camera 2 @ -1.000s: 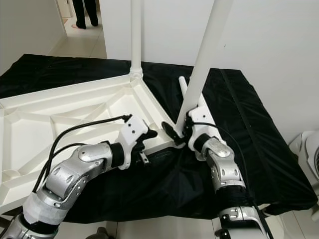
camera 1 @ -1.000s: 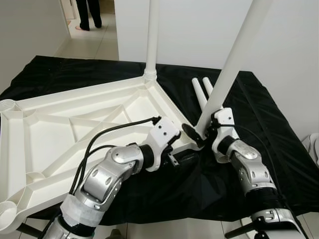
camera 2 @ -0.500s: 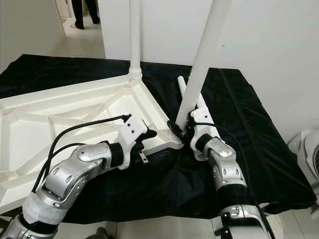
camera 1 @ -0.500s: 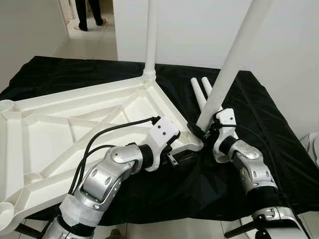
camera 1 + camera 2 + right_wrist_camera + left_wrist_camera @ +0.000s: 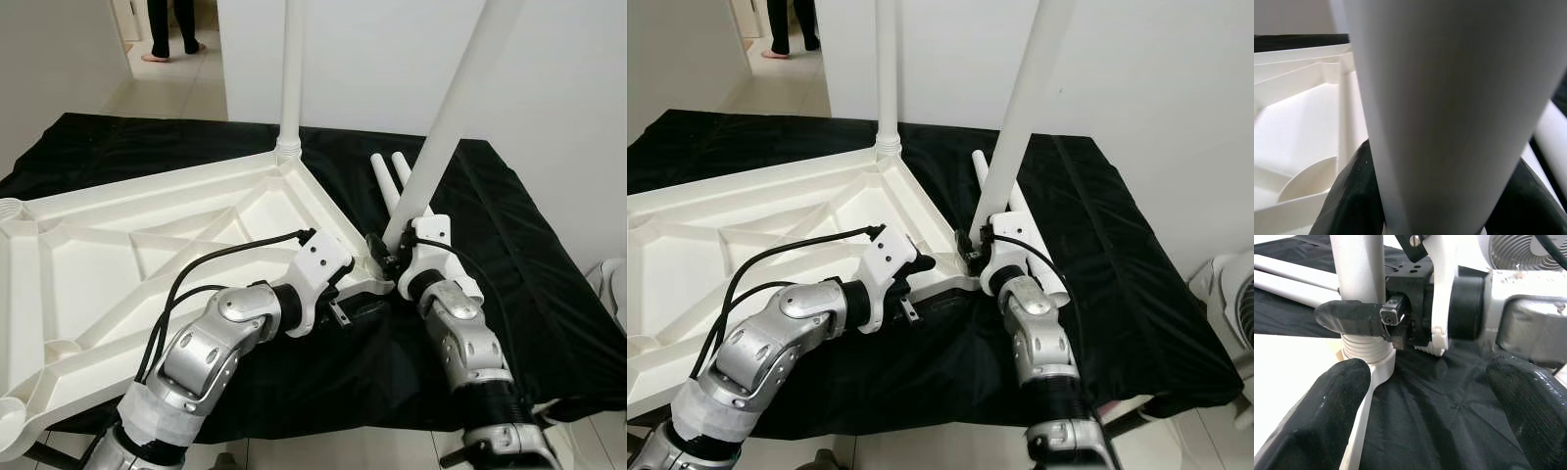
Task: Building children table
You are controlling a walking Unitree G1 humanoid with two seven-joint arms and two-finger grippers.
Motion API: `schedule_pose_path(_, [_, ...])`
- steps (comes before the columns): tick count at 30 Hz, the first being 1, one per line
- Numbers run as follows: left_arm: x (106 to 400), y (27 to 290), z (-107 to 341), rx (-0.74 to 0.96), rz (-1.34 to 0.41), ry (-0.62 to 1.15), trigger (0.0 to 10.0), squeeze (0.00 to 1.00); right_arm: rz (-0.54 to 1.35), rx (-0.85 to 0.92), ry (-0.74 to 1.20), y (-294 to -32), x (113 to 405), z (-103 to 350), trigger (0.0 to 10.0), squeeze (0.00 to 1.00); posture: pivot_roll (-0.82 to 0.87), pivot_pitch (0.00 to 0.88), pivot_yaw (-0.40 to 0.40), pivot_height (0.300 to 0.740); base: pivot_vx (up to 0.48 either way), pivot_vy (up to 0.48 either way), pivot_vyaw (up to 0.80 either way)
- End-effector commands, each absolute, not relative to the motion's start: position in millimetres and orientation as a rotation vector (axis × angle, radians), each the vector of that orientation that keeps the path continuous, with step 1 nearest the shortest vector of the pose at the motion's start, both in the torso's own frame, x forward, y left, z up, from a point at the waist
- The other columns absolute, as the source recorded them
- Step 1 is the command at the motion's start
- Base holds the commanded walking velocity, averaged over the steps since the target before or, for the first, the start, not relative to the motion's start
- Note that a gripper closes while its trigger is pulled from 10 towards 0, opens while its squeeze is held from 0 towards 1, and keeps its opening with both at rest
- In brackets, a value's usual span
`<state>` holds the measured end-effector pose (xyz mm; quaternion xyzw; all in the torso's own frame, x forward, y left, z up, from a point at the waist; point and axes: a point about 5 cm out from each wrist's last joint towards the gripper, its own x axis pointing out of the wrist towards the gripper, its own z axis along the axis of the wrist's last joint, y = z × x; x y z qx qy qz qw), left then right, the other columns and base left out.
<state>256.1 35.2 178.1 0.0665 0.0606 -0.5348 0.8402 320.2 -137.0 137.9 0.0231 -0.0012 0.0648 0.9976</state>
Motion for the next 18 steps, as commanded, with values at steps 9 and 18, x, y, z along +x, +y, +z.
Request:
schedule_pose_path(9, [254, 35, 179, 0.140, -1.127, 0.121, 10.0, 0.00, -0.120, 0.092, 0.023, -140, 307, 135, 0.0, 0.00, 0.10, 0.011, -0.047, 0.740, 0.000, 0.000, 0.00])
schedule_pose_path(18, [254, 34, 178, 0.141, -1.130, 0.120, 10.0, 0.00, -0.041, 0.122, 0.019, -128, 308, 140, 10.0, 0.00, 0.10, 0.000, -0.048, 0.740, 0.000, 0.000, 0.00])
